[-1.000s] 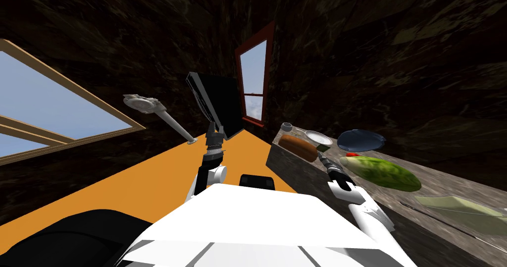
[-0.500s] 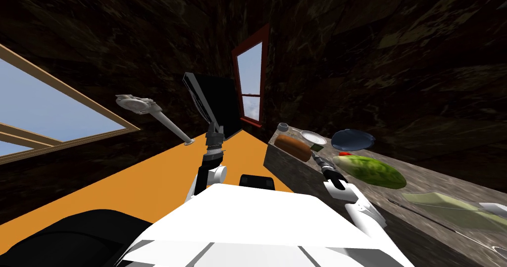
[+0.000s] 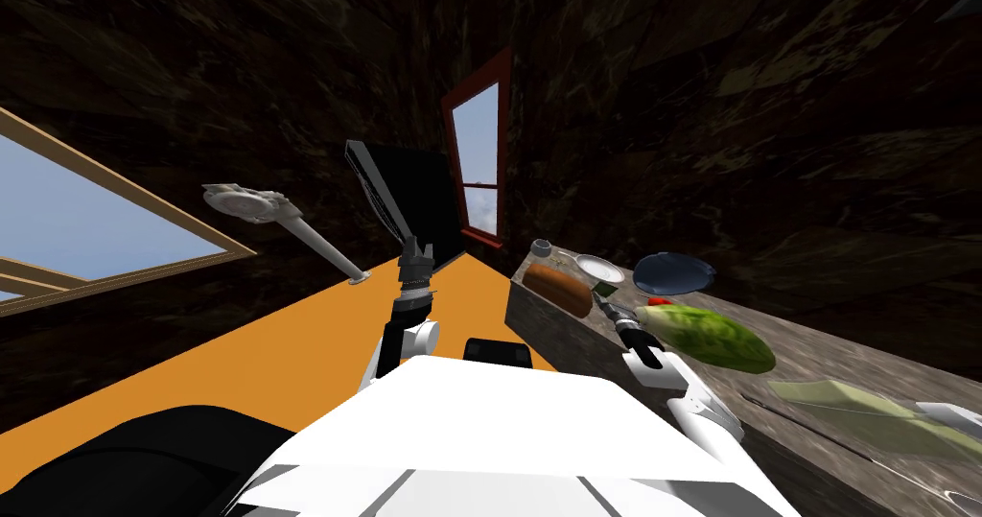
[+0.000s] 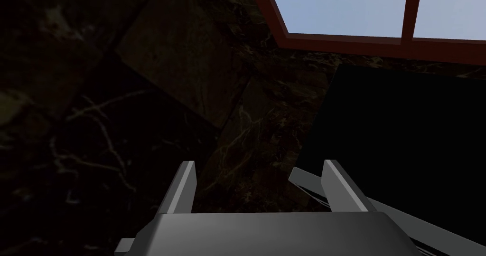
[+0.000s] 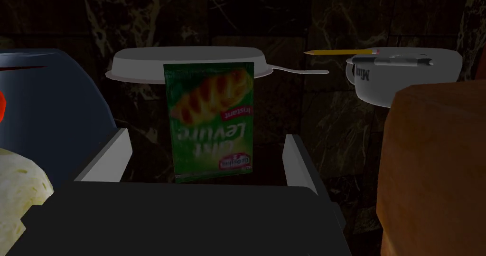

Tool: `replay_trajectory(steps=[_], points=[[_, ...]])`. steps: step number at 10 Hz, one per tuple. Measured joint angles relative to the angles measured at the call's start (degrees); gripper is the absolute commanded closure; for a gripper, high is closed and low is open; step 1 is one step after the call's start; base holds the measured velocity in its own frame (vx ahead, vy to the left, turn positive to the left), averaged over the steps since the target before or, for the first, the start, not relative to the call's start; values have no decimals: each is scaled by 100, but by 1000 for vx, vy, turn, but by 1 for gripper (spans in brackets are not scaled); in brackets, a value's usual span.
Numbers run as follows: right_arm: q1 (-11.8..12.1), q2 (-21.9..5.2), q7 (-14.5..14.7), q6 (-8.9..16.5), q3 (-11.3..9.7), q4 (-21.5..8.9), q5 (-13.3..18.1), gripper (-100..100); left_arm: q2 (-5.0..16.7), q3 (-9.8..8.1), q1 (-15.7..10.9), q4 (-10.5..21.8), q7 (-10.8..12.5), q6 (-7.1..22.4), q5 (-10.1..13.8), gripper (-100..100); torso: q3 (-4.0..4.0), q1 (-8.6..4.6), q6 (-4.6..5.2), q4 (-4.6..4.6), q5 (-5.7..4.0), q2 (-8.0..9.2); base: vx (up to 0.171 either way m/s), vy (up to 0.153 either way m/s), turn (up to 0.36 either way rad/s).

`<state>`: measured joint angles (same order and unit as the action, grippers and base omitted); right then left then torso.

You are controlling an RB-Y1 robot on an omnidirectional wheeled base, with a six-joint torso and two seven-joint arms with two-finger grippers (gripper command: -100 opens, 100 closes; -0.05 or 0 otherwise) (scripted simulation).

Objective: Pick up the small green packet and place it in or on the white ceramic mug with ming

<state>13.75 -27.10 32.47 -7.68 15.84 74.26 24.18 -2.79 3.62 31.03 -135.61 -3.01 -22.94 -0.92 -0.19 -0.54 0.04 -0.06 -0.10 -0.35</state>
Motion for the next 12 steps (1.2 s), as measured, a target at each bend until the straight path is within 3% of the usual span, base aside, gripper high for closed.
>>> replay_trajectory(steps=[1, 2, 3, 4, 8, 9, 10, 11, 12], points=[[22, -24, 50, -10, -85, 119, 34, -100, 0, 0, 0, 0, 0, 0, 0, 0, -11, -5, -2, -4, -1, -20, 81, -72, 23], [20, -28, 60, -10, -94, 134, 37, 0, -1, 1, 0, 0, 0, 0, 0, 0, -2, 21, 0, -2, 2, 0, 13, -14, 1], [19, -29, 59, -10, -93, 132, 37, -100, -1, 1, -1, 0, 0, 0, 0, 0, 11, 43, 0, 3, 8, 21, 7, -6, 1], [19, -29, 59, -10, -93, 132, 37, 100, -1, 1, -1, 0, 0, 0, 0, 0, 17, 51, 1, 6, 10, 31, 0, 0, 0], [14, -33, 66, -25, -100, 140, 42, 100, -2, 2, -1, 0, 0, 0, 0, 0, 18, 51, 9, 5, 8, 35, 0, 0, 0], [13, -34, 67, -28, -101, 142, 43, 0, -2, 2, -1, 0, 0, 0, 0, 0, 18, 50, 11, 5, 7, 35, 0, 0, 0], [13, -34, 68, -28, -102, 142, 43, 100, -2, 2, -1, 0, 0, 0, 0, 0, 18, 50, 11, 5, 7, 35, 0, 0, 0], [12, -34, 69, -30, -103, 143, 43, 0, -2, 2, -1, 0, 0, 0, 0, 0, 18, 50, 13, 5, 7, 35, 0, 0, 0], [12, -34, 69, -31, -103, 143, 44, 100, -2, 1, -1, 0, 0, 0, 0, 0, 18, 49, 13, 5, 7, 34, -67, 71, 64]])
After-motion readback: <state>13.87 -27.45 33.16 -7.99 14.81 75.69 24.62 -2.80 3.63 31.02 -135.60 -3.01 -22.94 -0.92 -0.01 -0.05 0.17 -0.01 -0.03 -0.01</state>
